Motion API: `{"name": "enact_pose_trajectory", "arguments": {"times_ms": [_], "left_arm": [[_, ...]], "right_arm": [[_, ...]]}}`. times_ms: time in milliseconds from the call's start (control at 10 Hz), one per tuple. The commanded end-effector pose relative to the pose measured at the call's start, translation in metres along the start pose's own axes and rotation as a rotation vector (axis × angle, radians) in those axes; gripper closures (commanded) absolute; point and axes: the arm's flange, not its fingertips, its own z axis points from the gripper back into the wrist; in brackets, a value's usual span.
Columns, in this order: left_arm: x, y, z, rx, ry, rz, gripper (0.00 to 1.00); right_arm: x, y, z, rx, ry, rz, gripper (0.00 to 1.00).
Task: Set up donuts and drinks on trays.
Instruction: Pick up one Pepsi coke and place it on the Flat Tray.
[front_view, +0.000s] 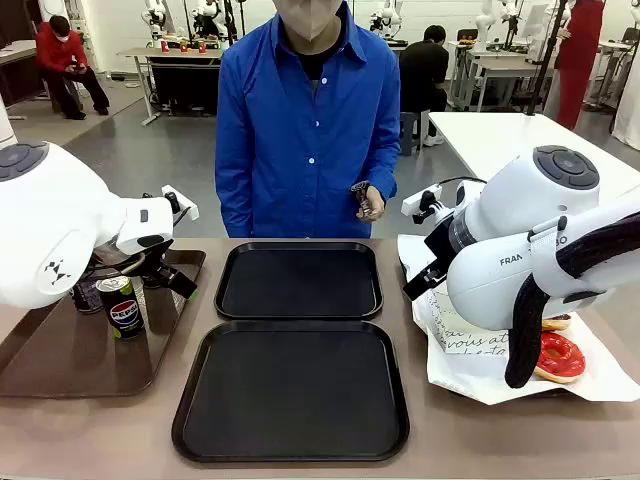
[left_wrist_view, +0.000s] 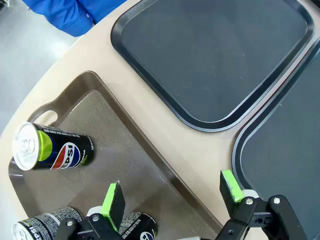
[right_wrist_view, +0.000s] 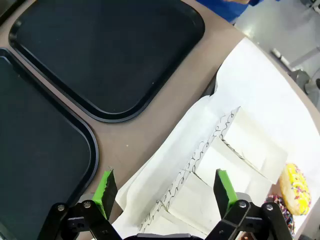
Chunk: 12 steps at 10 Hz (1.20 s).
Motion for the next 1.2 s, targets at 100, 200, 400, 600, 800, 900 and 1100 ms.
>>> {"name": "enact_pose_trajectory", "arguments": {"times_ms": [100,200,400,600,800,900,1100], "left_arm": [[0.0,-0.0001,0.0,0.0,0.0,0.0,0.0],[0.0,-0.0001,0.0,0.0,0.0,0.0,0.0],[0.0,-0.0001,0.0,0.0,0.0,0.0,0.0],[0.0,-0.0001,0.0,0.0,0.0,0.0,0.0],[0.0,-0.0001,0.0,0.0,0.0,0.0,0.0],[0.0,-0.0001,0.0,0.0,0.0,0.0,0.0],[0.0,-0.0001,0.0,0.0,0.0,0.0,0.0]], "right_arm": [[0.0,0.0,0.0,0.0,0.0,0.0,0.0],[0.0,0.0,0.0,0.0,0.0,0.0,0.0],[0.0,0.0,0.0,0.0,0.0,0.0,0.0],[0.0,0.0,0.0,0.0,0.0,0.0,0.0],[0.0,0.0,0.0,0.0,0.0,0.0,0.0],[0.0,0.0,0.0,0.0,0.0,0.0,0.0],[0.0,0.0,0.0,0.0,0.0,0.0,0.0]]}}
